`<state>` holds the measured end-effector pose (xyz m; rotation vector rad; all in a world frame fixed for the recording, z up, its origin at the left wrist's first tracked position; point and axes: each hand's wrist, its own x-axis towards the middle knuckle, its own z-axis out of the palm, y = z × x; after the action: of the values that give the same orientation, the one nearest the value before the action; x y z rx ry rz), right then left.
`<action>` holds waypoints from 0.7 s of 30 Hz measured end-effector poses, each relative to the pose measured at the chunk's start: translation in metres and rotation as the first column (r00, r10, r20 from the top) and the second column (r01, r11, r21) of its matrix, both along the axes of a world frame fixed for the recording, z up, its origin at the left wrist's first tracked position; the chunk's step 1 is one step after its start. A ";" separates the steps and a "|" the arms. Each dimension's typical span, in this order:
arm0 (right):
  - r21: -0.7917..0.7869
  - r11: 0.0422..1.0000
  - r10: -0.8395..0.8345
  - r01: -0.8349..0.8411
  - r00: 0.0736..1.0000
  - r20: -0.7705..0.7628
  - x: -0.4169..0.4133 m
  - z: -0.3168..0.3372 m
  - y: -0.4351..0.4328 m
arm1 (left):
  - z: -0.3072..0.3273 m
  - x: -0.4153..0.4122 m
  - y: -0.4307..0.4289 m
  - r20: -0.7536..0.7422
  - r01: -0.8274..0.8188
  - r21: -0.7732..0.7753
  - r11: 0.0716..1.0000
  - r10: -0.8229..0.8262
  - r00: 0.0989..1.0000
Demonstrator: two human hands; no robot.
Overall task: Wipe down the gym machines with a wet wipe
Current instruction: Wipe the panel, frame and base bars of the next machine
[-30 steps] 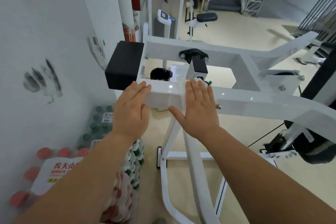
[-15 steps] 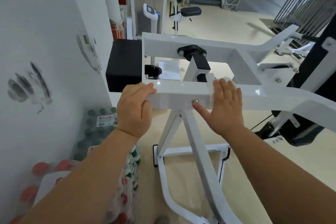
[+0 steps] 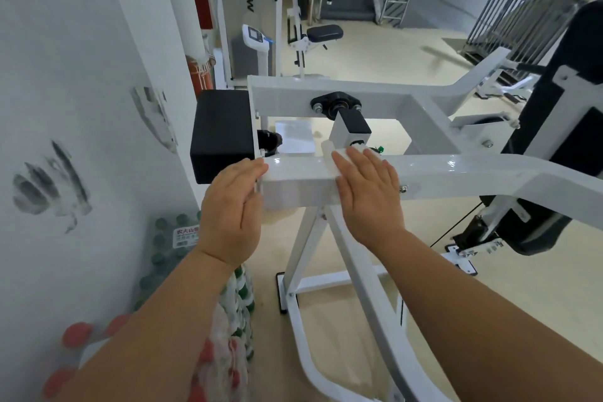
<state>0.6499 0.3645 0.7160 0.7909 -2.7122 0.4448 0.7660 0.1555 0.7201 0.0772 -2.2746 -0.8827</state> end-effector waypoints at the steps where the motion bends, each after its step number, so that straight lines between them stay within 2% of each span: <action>1: -0.018 0.999 -0.049 0.049 0.999 0.017 -0.002 0.002 -0.002 | -0.001 0.000 -0.004 0.033 0.000 -0.028 1.000 0.001 0.999; 3: -0.026 0.998 -0.048 0.048 0.999 0.001 0.004 0.003 -0.015 | -0.002 0.001 -0.012 0.106 -0.015 -0.054 0.998 0.021 0.994; 8: 0.054 0.987 0.154 -0.148 0.981 -0.117 0.046 -0.014 -0.063 | 0.000 0.005 -0.017 0.203 0.018 -0.029 0.999 -0.012 0.979; 13: 0.092 0.978 0.197 -0.186 0.972 -0.130 0.035 -0.015 -0.051 | -0.007 0.003 -0.016 0.198 0.031 -0.125 0.992 -0.006 0.980; 18: 0.062 0.993 -0.101 0.104 0.994 -0.053 -0.001 -0.015 0.004 | -0.013 0.004 -0.013 0.183 0.045 -0.061 0.997 -0.033 0.983; 21: 0.066 0.985 -0.154 0.159 0.985 -0.080 0.011 -0.017 -0.022 | -0.016 0.003 -0.006 0.148 0.019 0.064 0.998 -0.028 0.989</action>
<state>0.6609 0.3427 0.6985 0.5933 -2.7072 0.2783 0.7686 0.1491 0.7037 0.1488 -2.3897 -0.9898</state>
